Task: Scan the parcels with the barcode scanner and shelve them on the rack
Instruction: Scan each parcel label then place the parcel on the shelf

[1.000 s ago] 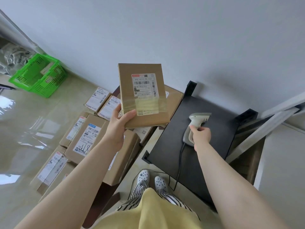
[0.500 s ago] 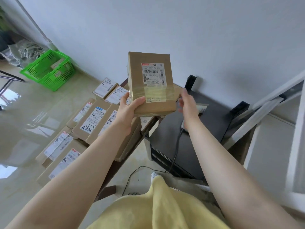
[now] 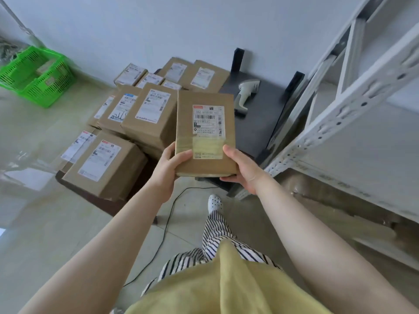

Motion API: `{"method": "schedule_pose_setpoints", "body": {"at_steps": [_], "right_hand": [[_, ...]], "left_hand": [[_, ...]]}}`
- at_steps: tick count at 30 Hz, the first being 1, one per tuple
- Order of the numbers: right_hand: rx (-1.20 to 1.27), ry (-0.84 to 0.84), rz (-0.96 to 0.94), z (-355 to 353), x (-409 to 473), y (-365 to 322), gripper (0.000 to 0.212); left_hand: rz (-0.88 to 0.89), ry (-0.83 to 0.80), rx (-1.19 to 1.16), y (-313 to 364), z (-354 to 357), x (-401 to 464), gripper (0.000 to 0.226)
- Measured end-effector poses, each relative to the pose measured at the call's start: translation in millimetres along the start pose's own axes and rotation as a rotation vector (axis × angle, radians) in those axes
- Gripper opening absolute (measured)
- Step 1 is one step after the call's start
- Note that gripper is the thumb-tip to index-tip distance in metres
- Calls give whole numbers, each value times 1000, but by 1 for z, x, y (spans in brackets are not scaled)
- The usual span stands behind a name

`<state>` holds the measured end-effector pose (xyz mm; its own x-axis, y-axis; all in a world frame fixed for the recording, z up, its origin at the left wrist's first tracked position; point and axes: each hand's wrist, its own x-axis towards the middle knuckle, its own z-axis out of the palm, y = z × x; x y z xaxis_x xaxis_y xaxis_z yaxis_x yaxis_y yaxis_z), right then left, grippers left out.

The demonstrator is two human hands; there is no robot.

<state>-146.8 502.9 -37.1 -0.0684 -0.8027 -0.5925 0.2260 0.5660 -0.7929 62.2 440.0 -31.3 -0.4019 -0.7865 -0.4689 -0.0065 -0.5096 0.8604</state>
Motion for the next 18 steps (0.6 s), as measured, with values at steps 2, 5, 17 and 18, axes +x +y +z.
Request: {"method": "schedule_pose_setpoints", "body": {"at_steps": [2,5,17,18], "right_hand": [[-8,24,30,-4,-27,25,78],[20,57,67,-17,-62,50,90],[101,142,61,-152,-180,110,78],[118,155,55,-172,-194,115,72]], "left_hand": [[-36,-31,-13,-23,9,-26,77],[-77,-70,18,-44,26,-52,96],[-148,-228,185,-96,168,-101,111],[-147,-233,193,-103,189,-104,111]]}}
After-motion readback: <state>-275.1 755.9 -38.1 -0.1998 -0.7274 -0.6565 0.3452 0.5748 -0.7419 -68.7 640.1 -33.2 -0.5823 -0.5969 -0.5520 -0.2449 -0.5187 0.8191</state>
